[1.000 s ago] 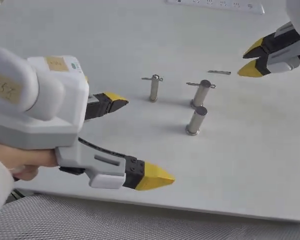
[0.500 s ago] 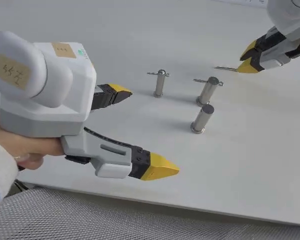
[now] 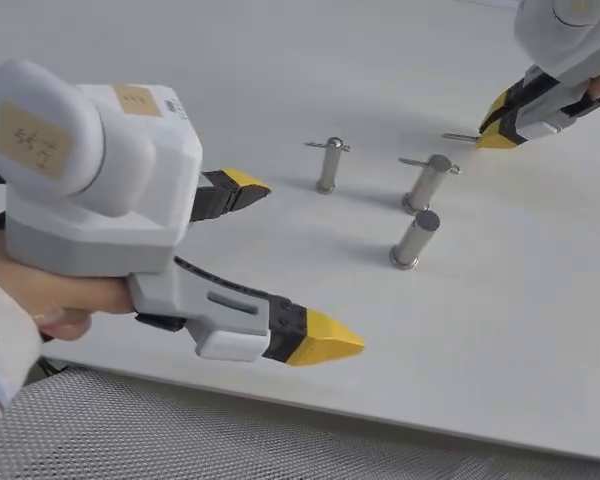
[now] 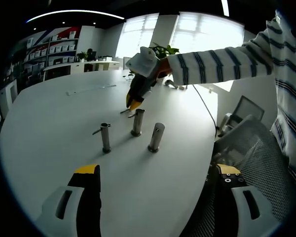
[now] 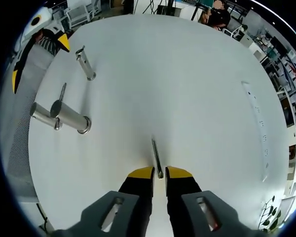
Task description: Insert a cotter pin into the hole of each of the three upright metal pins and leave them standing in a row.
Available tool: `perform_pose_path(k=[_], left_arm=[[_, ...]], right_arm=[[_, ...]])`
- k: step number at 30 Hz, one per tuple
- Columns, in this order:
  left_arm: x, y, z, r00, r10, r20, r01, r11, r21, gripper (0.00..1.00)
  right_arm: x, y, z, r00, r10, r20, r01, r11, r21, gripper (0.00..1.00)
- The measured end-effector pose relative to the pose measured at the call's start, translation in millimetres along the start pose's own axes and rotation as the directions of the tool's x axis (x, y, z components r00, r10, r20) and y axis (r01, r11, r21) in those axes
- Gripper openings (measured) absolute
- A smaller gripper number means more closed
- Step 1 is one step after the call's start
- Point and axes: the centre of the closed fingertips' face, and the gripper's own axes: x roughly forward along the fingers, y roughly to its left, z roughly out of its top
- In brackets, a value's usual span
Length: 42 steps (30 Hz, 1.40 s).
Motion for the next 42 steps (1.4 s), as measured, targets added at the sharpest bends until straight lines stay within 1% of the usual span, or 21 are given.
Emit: perform_pose_path(k=[2, 5, 6, 7, 9, 12, 14, 16, 17, 19, 21, 23, 25, 28, 31, 33, 37, 42], left_arm=[[0.1, 0.4, 0.2, 1.0, 0.0, 0.002, 0.0, 1.0, -0.003, 0.95], [0.9, 0.8, -0.2, 1.0, -0.002, 0.001, 0.002, 1.0, -0.007, 0.94], [1.2, 0.8, -0.5, 1.0, -0.003, 0.0, 0.003, 1.0, -0.006, 0.94], [1.6, 0.6, -0.7, 1.0, -0.005, -0.002, 0.005, 1.0, -0.004, 0.94], [1.4, 0.5, -0.8, 1.0, -0.005, -0.006, 0.005, 1.0, 0.0, 0.94], [-0.6, 1.3, 1.0, 1.0, -0.003, 0.003, 0.003, 1.0, -0.008, 0.93], [-1.3, 1.6, 1.4, 1.0, -0.002, 0.005, 0.003, 1.0, -0.01, 0.93], [-1.6, 3.0, -0.2, 1.0, 0.002, -0.003, -0.002, 1.0, -0.005, 0.93], [-1.8, 5.0, -2.7, 0.9998, 0.009, -0.016, -0.009, 1.0, 0.002, 0.93], [-1.8, 7.4, -5.5, 0.9995, 0.017, -0.028, -0.017, 1.0, 0.008, 0.92], [-2.0, 8.9, -6.4, 0.9994, 0.022, -0.027, -0.022, 1.0, 0.001, 0.92], [-2.3, 9.7, -7.1, 0.9993, 0.026, -0.026, -0.026, 1.0, -0.002, 0.93], [-2.4, 11.2, -9.1, 0.999, 0.033, -0.032, -0.033, 0.999, -0.002, 0.93], [-2.6, 10.9, -12.2, 0.9987, 0.03, -0.04, -0.031, 1.0, -0.007, 0.93], [-3.0, 10.2, -15.3, 0.9982, 0.028, -0.052, -0.029, 1.0, -0.006, 0.92], [-3.2, 9.7, -16.2, 0.9982, 0.028, -0.053, -0.028, 1.0, -0.006, 0.9], [-4.5, 9.0, -15.9, 0.9982, 0.031, -0.05, -0.031, 1.0, -0.001, 0.85], [-5.6, 9.3, -12.1, 0.9985, 0.041, -0.037, -0.041, 0.999, -0.007, 0.87]], right_arm=[[-2.5, 1.1, 2.9, 1.0, 0.0, 0.006, 0.0, 1.0, 0.007, 0.02], [-2.1, 5.7, 2.5, 0.9994, 0.033, 0.003, -0.033, 0.999, 0.021, 0.0], [-2.2, 3.9, 2.3, 0.9996, 0.029, 0.002, -0.029, 0.999, 0.02, 0.0], [-1.9, 4.7, 1.9, 0.9995, 0.032, 0.003, -0.032, 0.999, 0.04, 0.0], [-1.6, 4.5, 1.6, 0.9995, 0.033, 0.003, -0.033, 0.998, 0.056, 0.0], [-1.4, 4.9, 1.2, 0.9996, 0.027, 0.003, -0.027, 0.998, 0.05, 0.0], [-0.6, 4.0, 1.3, 0.9996, 0.028, 0.0, -0.028, 0.999, 0.031, 0.0], [-0.8, 5.0, 1.6, 0.9995, 0.031, -0.004, -0.031, 0.999, 0.031, 0.0], [-0.5, 4.2, 1.2, 0.9993, 0.037, -0.008, -0.036, 0.999, 0.034, 0.0], [-1.1, 5.5, 1.0, 0.9992, 0.038, -0.01, -0.038, 0.998, 0.04, 0.0], [-1.4, 6.2, 0.9, 0.9992, 0.039, -0.011, -0.038, 0.999, 0.035, 0.0], [-1.4, 5.9, 0.8, 0.9994, 0.033, -0.014, -0.032, 0.998, 0.049, 0.0], [-1.4, 6.5, 0.9, 0.9995, 0.028, -0.017, -0.027, 0.999, 0.042, 0.0], [-1.3, 6.8, 1.2, 0.9994, 0.023, -0.027, -0.023, 1.0, 0.008, 0.0], [-1.8, 6.8, 1.2, 0.9992, 0.017, -0.035, -0.017, 1.0, 0.016, 0.0], [-2.3, 7.3, 1.0, 0.9993, 0.013, -0.035, -0.012, 1.0, 0.013, 0.0], [-2.8, 7.9, 1.7, 0.9994, 0.005, -0.034, -0.006, 1.0, -0.006, 0.0], [-1.8, 4.1, 1.3, 0.9987, 0.006, -0.051, -0.006, 1.0, -0.002, 0.0]])
